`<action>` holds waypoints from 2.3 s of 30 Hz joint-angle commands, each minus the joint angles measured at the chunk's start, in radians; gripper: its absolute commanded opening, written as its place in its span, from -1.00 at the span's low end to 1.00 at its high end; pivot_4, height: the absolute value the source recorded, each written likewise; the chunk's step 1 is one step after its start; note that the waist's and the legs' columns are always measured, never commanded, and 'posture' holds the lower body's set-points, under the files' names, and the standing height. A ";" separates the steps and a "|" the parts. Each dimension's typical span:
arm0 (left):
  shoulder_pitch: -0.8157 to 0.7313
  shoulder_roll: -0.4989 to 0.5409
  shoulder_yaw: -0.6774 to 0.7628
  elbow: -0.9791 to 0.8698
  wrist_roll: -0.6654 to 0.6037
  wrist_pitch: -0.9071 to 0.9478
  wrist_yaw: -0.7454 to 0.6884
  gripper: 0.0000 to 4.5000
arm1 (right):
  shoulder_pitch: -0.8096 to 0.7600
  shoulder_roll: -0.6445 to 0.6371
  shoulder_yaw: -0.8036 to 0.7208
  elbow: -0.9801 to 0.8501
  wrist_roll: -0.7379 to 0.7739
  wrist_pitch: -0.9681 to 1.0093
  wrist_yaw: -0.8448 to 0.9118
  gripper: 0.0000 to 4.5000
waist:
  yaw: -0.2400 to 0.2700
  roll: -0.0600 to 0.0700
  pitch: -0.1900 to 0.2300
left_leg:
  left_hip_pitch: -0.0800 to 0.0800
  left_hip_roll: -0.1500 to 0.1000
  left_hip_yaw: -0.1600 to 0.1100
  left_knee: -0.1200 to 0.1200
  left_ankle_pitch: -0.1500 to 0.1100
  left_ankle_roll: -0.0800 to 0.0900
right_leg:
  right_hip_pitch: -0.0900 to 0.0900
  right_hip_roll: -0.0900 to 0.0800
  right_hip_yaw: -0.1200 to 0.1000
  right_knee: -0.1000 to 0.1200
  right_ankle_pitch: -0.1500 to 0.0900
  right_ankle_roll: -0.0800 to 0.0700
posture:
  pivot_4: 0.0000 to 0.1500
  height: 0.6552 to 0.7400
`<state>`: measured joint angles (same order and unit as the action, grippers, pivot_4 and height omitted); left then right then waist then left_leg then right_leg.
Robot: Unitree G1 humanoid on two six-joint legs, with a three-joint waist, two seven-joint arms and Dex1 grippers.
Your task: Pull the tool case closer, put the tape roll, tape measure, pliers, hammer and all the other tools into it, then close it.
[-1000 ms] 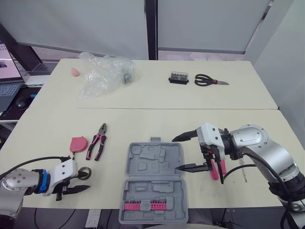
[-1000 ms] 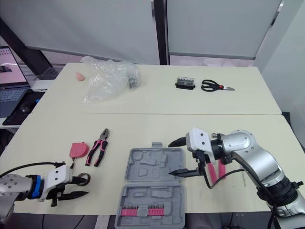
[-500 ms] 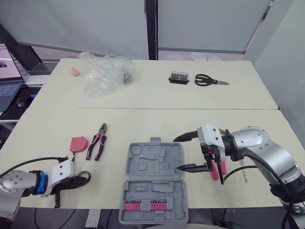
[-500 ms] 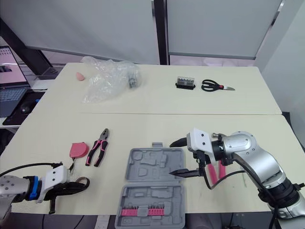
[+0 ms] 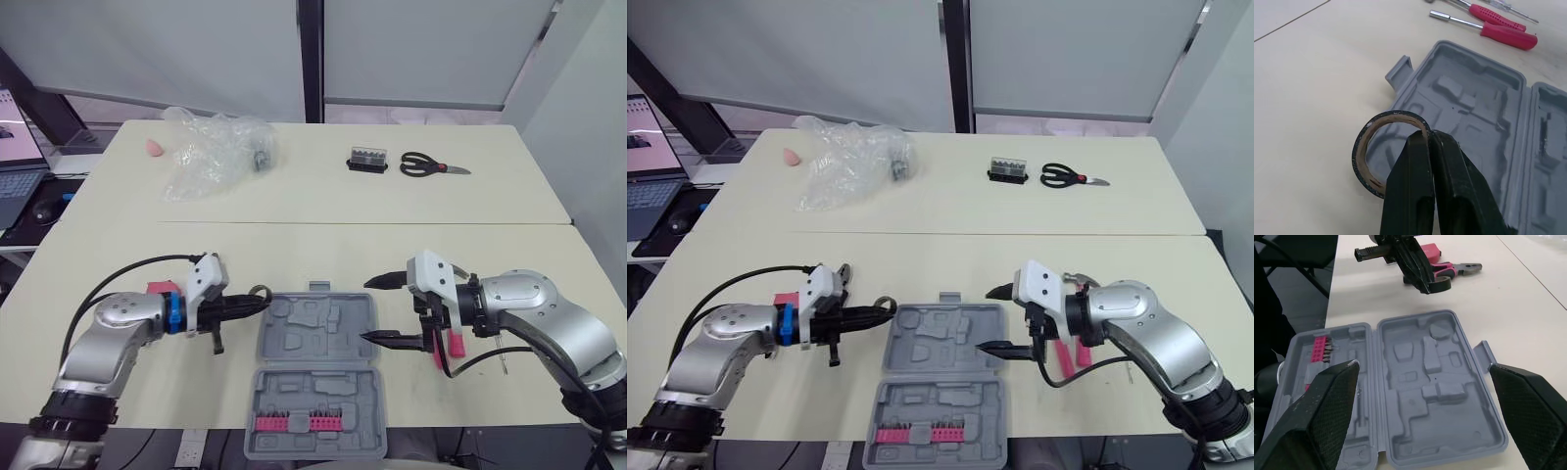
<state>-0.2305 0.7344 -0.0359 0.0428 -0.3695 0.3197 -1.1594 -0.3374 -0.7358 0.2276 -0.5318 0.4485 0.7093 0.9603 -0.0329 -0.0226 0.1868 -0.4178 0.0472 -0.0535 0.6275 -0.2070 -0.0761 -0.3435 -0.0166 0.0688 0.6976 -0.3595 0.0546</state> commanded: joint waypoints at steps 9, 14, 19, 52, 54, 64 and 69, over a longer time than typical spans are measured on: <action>-0.048 -0.038 -0.108 0.007 0.080 0.041 0.012 -0.99 | -0.029 0.007 0.012 -0.023 -0.030 0.018 -0.055 1.00 | 0.000 0.000 0.000 | 0.000 0.000 0.000 0.000 0.000 0.000 | 0.000 0.000 0.000 0.000 0.000 0.000 | 1.00 1.00; -0.027 -0.037 -0.109 -0.013 0.086 0.049 0.022 -0.99 | -0.031 0.016 0.020 -0.020 -0.037 0.016 -0.062 1.00 | 0.000 0.000 0.000 | 0.000 0.000 0.000 0.000 0.000 0.000 | 0.000 0.000 0.000 0.000 0.000 0.000 | 1.00 1.00; -0.028 -0.050 -0.110 0.013 0.095 0.038 0.035 -0.99 | -0.034 0.019 0.024 -0.015 -0.041 0.012 -0.066 1.00 | 0.001 0.000 0.000 | 0.000 0.000 0.000 0.000 0.000 0.000 | 0.000 0.000 0.000 0.000 0.000 0.000 | 1.00 1.00; -0.015 0.017 -0.029 -0.027 0.090 0.003 -0.016 -0.02 | -0.012 0.004 0.012 -0.034 -0.038 0.026 -0.082 1.00 | -0.001 0.000 0.000 | 0.000 0.000 0.000 0.000 0.000 0.000 | 0.000 0.000 0.001 -0.001 0.000 0.000 | 1.00 1.00; -0.006 0.023 -0.019 -0.037 0.080 0.006 -0.013 -0.02 | -0.016 0.006 0.014 -0.028 -0.041 0.022 -0.082 1.00 | 0.000 0.000 0.000 | -0.001 0.000 0.000 0.000 0.000 0.000 | 0.000 0.000 0.000 -0.001 0.000 0.000 | 1.00 1.00; -0.010 0.005 -0.017 -0.010 0.067 -0.039 -0.023 -0.69 | -0.019 0.012 0.025 -0.018 -0.049 0.007 -0.081 1.00 | 0.001 0.000 0.000 | -0.001 0.000 0.000 0.000 0.000 0.000 | 0.000 0.000 0.000 -0.001 0.000 0.000 | 1.00 1.00; -0.021 -0.008 -0.039 0.004 0.083 -0.062 -0.018 -0.97 | -0.013 0.014 0.023 -0.020 -0.054 0.002 -0.084 1.00 | 0.001 0.000 0.000 | -0.001 0.000 0.000 0.000 0.000 0.000 | 0.000 0.000 0.000 -0.001 0.000 0.000 | 1.00 1.00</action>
<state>-0.2360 0.7293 -0.0760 0.0532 -0.2867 0.2807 -1.1708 -0.3453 -0.7255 0.2586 -0.5346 0.3949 0.7295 0.8739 -0.0320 -0.0226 0.1868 -0.4184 0.0471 -0.0533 0.6273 -0.2070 -0.0761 -0.3437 -0.0170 0.0693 0.6968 -0.3596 0.0546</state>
